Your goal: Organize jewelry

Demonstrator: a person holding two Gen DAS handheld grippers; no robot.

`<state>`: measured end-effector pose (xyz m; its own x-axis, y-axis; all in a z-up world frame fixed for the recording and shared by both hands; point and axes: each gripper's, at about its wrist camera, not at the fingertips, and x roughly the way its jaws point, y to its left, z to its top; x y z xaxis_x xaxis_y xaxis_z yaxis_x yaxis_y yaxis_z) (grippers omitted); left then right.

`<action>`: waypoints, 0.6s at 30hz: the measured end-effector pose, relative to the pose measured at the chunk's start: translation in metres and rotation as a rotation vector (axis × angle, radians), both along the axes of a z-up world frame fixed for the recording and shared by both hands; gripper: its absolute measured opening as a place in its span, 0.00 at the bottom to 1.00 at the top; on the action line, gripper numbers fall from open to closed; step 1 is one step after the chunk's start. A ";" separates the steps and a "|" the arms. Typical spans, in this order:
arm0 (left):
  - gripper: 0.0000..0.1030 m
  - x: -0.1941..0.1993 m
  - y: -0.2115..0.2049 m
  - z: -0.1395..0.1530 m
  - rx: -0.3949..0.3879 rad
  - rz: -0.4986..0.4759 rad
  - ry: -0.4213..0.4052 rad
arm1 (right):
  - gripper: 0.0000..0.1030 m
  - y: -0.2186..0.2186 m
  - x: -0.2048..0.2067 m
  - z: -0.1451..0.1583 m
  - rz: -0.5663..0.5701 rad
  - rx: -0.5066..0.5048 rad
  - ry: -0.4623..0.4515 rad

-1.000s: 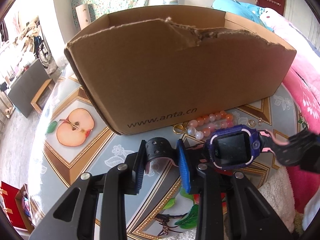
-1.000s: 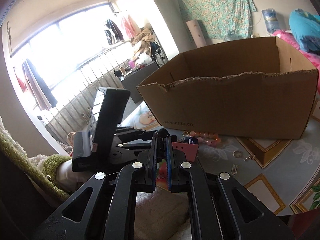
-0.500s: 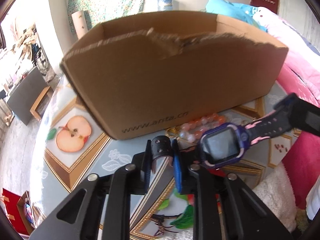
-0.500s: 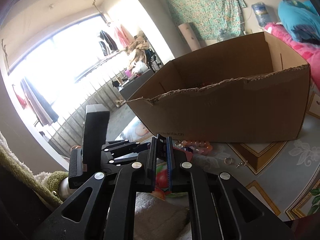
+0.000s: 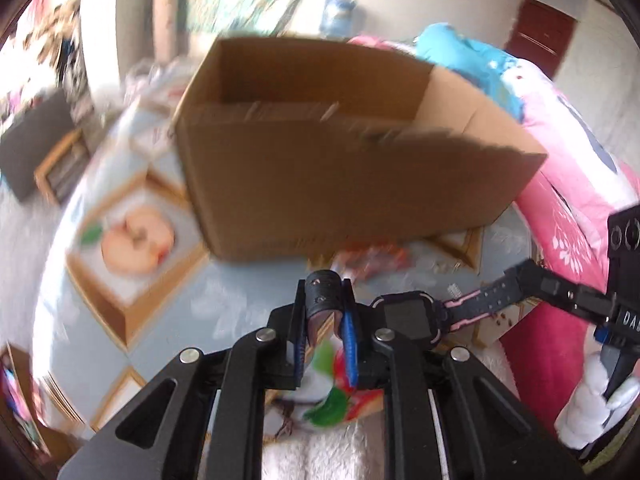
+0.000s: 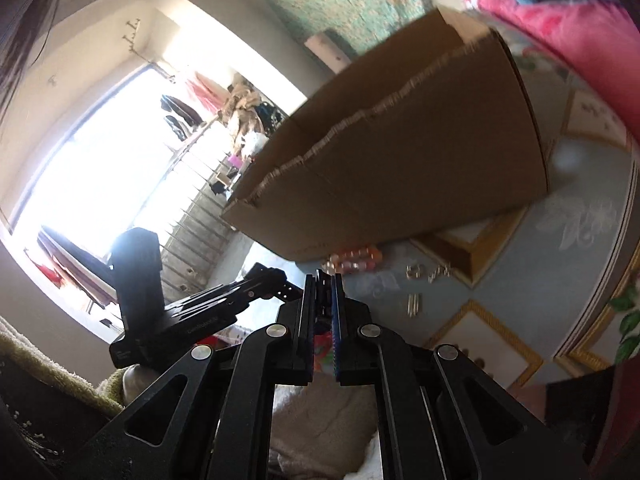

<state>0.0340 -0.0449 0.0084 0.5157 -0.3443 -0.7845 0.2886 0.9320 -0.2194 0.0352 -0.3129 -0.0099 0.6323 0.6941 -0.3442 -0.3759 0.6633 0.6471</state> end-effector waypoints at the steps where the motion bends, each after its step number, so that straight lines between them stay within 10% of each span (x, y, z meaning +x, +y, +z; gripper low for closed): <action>1: 0.14 -0.001 0.005 -0.003 -0.008 0.012 0.011 | 0.05 0.003 -0.002 -0.005 -0.001 -0.015 0.018; 18: 0.14 -0.004 0.019 0.019 -0.065 0.013 -0.043 | 0.05 0.021 0.006 0.002 -0.033 -0.073 0.026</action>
